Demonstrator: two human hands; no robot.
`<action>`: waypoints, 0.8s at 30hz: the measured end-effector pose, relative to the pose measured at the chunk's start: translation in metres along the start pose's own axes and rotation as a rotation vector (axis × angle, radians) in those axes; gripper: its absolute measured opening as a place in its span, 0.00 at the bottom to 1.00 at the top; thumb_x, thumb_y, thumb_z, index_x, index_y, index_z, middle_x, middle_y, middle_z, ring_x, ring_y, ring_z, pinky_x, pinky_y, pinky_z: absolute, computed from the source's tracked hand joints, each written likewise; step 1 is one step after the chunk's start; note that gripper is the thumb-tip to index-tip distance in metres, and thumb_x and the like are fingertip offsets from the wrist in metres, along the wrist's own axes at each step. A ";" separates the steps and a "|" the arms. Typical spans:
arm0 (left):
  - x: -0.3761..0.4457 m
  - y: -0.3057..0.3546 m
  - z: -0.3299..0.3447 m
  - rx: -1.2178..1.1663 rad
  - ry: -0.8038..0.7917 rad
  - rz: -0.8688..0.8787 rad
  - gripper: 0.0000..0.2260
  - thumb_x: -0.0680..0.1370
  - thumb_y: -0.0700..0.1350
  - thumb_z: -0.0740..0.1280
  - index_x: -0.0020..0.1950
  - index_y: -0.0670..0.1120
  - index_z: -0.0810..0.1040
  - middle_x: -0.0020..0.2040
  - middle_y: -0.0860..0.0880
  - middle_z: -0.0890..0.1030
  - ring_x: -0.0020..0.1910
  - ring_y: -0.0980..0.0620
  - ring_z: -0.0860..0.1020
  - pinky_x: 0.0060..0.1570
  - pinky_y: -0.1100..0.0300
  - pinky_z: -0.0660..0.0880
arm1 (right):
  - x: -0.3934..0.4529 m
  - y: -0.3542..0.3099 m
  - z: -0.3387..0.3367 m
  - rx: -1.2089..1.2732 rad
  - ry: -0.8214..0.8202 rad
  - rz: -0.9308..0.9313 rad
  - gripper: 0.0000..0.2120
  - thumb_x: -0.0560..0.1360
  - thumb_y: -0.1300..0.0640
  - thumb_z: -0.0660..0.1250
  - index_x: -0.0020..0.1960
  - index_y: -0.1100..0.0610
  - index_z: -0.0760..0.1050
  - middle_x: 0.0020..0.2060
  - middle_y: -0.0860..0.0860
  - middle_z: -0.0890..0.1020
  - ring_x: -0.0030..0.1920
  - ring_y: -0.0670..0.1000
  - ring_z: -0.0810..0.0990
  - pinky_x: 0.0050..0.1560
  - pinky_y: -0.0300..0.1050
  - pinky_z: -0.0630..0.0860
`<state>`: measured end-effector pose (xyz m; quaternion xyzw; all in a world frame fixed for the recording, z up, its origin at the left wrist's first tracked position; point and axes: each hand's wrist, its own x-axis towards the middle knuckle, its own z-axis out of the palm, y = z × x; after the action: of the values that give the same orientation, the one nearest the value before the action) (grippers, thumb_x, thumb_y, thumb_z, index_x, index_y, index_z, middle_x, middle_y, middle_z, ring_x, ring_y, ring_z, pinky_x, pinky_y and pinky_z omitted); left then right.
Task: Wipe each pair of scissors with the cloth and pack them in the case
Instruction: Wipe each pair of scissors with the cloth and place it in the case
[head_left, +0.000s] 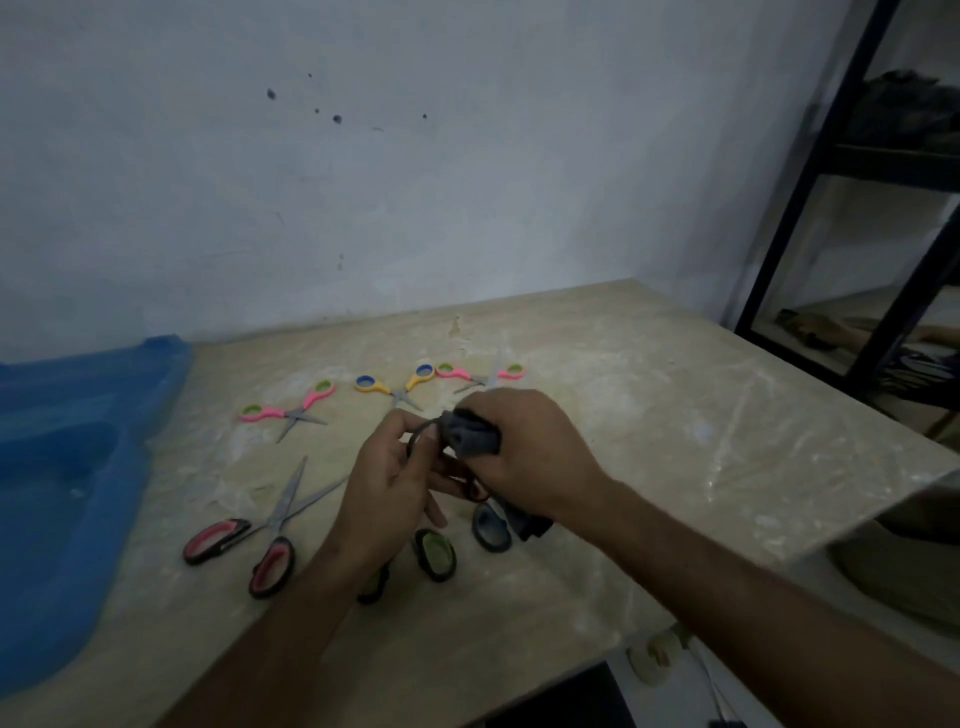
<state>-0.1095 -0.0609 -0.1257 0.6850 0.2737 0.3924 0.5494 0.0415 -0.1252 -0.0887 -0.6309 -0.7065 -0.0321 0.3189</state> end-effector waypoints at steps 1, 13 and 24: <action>-0.001 0.000 0.000 0.004 0.016 -0.004 0.08 0.85 0.43 0.59 0.54 0.40 0.73 0.39 0.40 0.86 0.36 0.41 0.86 0.24 0.51 0.78 | 0.004 0.006 -0.002 -0.022 0.020 0.028 0.10 0.74 0.49 0.62 0.37 0.52 0.72 0.30 0.48 0.73 0.32 0.51 0.73 0.32 0.45 0.65; 0.001 -0.002 -0.004 -0.030 0.074 -0.004 0.07 0.85 0.43 0.60 0.54 0.40 0.74 0.38 0.39 0.85 0.36 0.39 0.85 0.25 0.52 0.78 | 0.010 0.023 -0.009 -0.024 0.091 0.069 0.09 0.75 0.51 0.66 0.41 0.54 0.79 0.33 0.51 0.81 0.34 0.53 0.78 0.33 0.47 0.74; 0.004 -0.003 -0.007 0.009 0.060 -0.024 0.07 0.85 0.43 0.60 0.54 0.41 0.74 0.39 0.40 0.86 0.35 0.42 0.86 0.23 0.53 0.77 | 0.021 0.026 -0.035 -0.079 0.139 0.048 0.09 0.72 0.49 0.67 0.47 0.51 0.82 0.39 0.49 0.85 0.40 0.52 0.81 0.40 0.45 0.77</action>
<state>-0.1127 -0.0531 -0.1274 0.6720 0.3000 0.4050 0.5425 0.0799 -0.1169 -0.0600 -0.6560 -0.6655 -0.0959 0.3428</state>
